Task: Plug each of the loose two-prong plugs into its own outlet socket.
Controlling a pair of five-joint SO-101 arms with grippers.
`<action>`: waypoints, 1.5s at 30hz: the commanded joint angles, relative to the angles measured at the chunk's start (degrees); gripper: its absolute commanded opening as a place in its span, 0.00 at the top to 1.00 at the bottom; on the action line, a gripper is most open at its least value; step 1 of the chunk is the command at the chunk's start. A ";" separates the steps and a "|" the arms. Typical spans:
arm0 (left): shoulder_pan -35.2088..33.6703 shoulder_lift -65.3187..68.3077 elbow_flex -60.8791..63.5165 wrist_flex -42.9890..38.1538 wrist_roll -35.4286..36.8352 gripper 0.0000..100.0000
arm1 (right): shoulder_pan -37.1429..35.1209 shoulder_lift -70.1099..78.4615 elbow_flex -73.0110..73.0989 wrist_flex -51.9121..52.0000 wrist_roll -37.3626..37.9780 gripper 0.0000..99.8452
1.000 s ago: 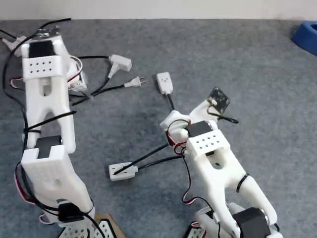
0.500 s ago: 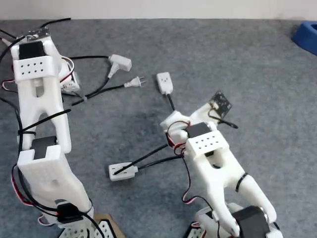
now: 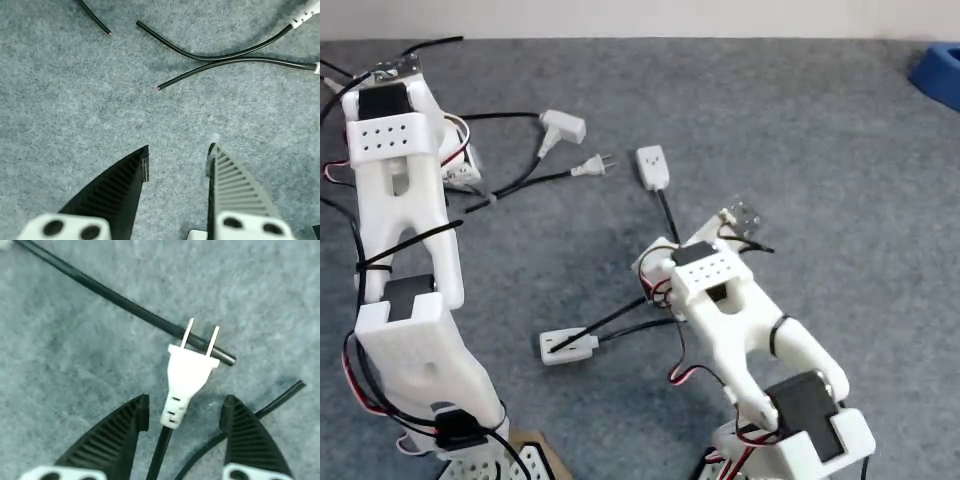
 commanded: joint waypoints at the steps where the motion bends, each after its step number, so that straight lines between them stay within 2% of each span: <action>1: -0.48 -0.57 -0.31 0.88 0.53 0.80 | -0.57 0.57 -2.42 -0.66 -0.35 0.77; 8: -0.48 -0.57 -0.31 0.97 0.53 0.80 | 2.86 0.57 -5.14 -0.66 3.69 0.93; 18: -0.48 -0.57 2.77 0.88 0.44 0.80 | 3.12 0.92 -4.79 -0.57 4.13 0.96; 20: -0.48 -0.57 2.77 0.88 0.44 0.80 | 3.21 0.92 -4.79 -0.40 6.77 0.97; 21: -0.57 -0.57 2.77 0.88 0.35 0.80 | 3.21 0.92 -4.79 -0.31 10.11 1.00; 23: -1.01 -0.57 2.77 0.88 0.35 0.80 | 3.12 0.92 -4.70 0.13 20.22 0.98; 27: -1.10 -0.57 2.77 0.79 -3.34 0.80 | 2.95 0.48 -8.84 11.12 54.86 0.98; 31: -1.10 -0.57 2.77 0.79 -5.19 0.80 | 3.12 0.48 -18.33 29.85 81.14 0.98; 32: -1.10 -0.57 2.77 0.79 -5.19 0.80 | 3.03 0.48 -20.70 34.51 85.89 0.98; 35: -1.10 -0.48 2.77 0.79 -5.19 0.80 | 3.21 0.40 -26.07 43.03 93.63 0.98; 37: -1.01 -0.48 2.86 0.79 -5.63 0.80 | 2.95 0.40 -28.09 46.99 104.44 0.98; 39: -1.01 -0.40 2.95 0.79 -12.13 0.80 | 2.77 0.40 -28.26 51.74 117.19 0.98; 41: -0.84 0.22 3.82 1.05 -25.49 0.80 | 3.12 0.40 -28.70 54.37 124.84 0.98; 43: -0.40 0.75 5.05 1.23 -38.68 0.81 | 3.12 -0.13 -30.37 54.11 125.10 0.98; 45: 0.13 0.66 6.64 1.23 -43.25 0.81 | 2.86 -1.27 -33.45 52.26 121.14 0.98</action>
